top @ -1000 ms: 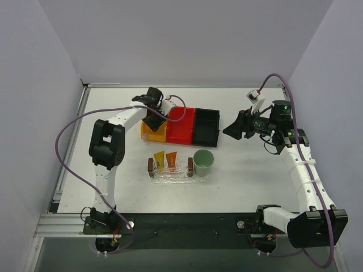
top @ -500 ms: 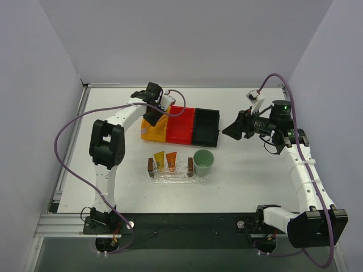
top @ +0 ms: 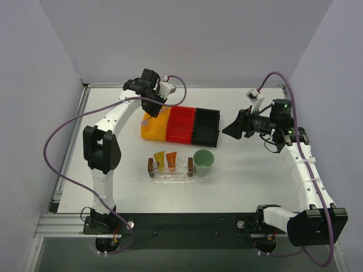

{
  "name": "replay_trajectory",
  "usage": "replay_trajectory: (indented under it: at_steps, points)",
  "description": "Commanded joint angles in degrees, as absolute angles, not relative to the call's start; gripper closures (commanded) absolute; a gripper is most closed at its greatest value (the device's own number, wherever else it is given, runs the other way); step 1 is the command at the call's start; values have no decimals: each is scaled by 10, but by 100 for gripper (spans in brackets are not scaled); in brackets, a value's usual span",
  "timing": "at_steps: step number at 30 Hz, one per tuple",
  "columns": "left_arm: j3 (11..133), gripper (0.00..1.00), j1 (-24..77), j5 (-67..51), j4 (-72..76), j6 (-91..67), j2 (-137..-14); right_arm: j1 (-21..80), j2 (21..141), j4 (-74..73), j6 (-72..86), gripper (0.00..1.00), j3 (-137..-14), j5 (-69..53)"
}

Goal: Prepare toiletry sets of a toothbrush and toothpaste on the tray

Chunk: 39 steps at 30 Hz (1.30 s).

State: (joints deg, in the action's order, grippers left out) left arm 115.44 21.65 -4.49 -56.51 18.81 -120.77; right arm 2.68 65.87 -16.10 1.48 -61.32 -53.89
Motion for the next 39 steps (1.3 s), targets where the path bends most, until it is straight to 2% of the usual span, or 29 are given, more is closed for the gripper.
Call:
replay_trajectory:
  at_steps: [1, 5, 8, 13, 20, 27, 39]
  points:
    - [1149, 100, 235, -147, -586, 216, -1077, 45, 678, -173, 11, 45, -666, -557]
    - [1121, 100, 264, -165, -573, 214, -1023, 91, 696, -191, 5, 45, -706, -525]
    - [1135, 100, 285, -212, -605, 224, -1000, 135, 710, -227, -46, 44, -757, -499]
    - [1180, 100, 323, -232, -691, 236, -995, 202, 699, -289, -181, 44, -810, -384]
    - [1189, 100, 337, -285, -737, 229, -985, 322, 638, -293, -358, 44, -779, -209]
    - [1203, 100, 345, -339, -773, 225, -984, 417, 617, -288, -424, 45, -754, -125]
    - [1216, 100, 366, -369, -804, 217, -991, 540, 664, -243, -490, 47, -733, 25]
